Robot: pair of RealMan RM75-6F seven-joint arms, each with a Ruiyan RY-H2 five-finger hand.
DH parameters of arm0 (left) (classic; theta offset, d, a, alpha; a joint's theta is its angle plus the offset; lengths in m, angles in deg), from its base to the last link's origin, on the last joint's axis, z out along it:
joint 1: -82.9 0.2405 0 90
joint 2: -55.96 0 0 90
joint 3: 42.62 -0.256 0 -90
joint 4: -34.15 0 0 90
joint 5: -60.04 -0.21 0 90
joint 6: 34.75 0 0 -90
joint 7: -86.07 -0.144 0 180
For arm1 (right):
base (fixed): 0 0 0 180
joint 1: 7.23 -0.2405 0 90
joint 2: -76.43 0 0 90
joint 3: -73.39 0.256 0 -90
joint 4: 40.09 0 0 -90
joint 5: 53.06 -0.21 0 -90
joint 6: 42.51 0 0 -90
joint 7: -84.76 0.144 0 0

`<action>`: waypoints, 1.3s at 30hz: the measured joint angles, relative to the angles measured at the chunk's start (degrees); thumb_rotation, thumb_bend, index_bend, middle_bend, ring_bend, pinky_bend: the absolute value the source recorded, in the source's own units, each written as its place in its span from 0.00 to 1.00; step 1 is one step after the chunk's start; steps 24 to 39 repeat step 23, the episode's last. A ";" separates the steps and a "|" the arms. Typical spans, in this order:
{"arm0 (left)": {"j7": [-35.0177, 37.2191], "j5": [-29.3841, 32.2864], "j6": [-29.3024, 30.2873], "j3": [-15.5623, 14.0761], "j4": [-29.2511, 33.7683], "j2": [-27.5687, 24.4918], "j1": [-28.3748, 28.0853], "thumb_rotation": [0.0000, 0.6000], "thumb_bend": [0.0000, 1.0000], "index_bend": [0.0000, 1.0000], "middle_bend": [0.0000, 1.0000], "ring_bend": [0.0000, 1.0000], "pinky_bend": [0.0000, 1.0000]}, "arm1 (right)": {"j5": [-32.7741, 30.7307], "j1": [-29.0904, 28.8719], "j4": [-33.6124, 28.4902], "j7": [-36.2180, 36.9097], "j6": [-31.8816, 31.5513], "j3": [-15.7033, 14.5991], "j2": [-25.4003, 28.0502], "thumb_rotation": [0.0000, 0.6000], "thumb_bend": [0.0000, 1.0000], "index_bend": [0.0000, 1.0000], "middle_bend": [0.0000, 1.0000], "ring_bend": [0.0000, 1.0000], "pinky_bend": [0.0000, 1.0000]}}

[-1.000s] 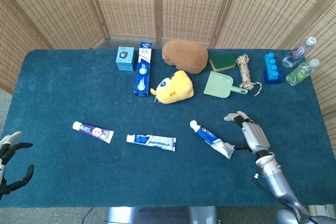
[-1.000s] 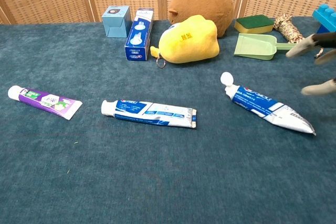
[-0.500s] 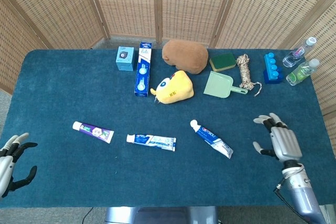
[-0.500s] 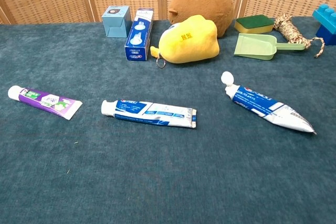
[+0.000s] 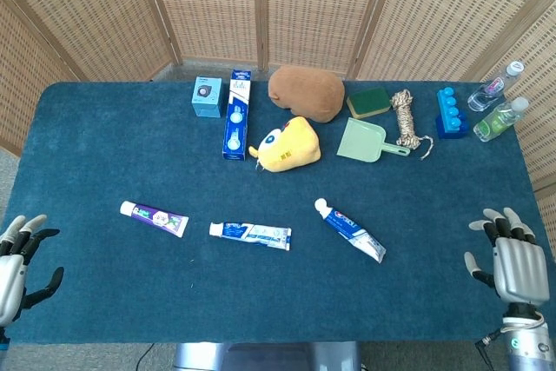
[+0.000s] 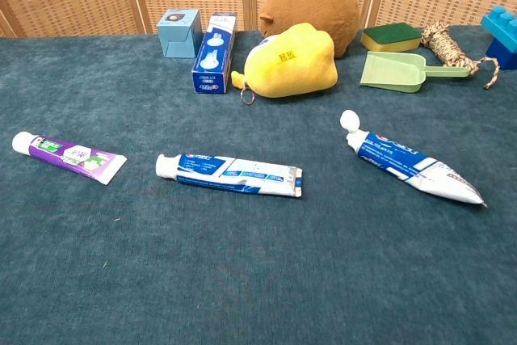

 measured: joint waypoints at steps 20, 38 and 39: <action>-0.26 -4.39 4.22 0.09 -0.53 1.80 3.17 1.00 0.34 0.23 0.16 0.04 0.09 | 4.83 5.21 -0.02 3.77 -3.48 0.61 -0.02 1.00 0.33 0.35 0.23 0.11 0.19; -0.17 -4.48 4.05 0.21 -0.33 2.02 3.19 1.00 0.33 0.23 0.16 0.04 0.09 | 4.76 5.25 -0.23 3.78 -2.90 0.80 0.00 1.00 0.32 0.35 0.23 0.11 0.19; -0.17 -4.48 4.05 0.21 -0.33 2.02 3.19 1.00 0.33 0.23 0.16 0.04 0.09 | 4.76 5.25 -0.23 3.78 -2.90 0.80 0.00 1.00 0.32 0.35 0.23 0.11 0.19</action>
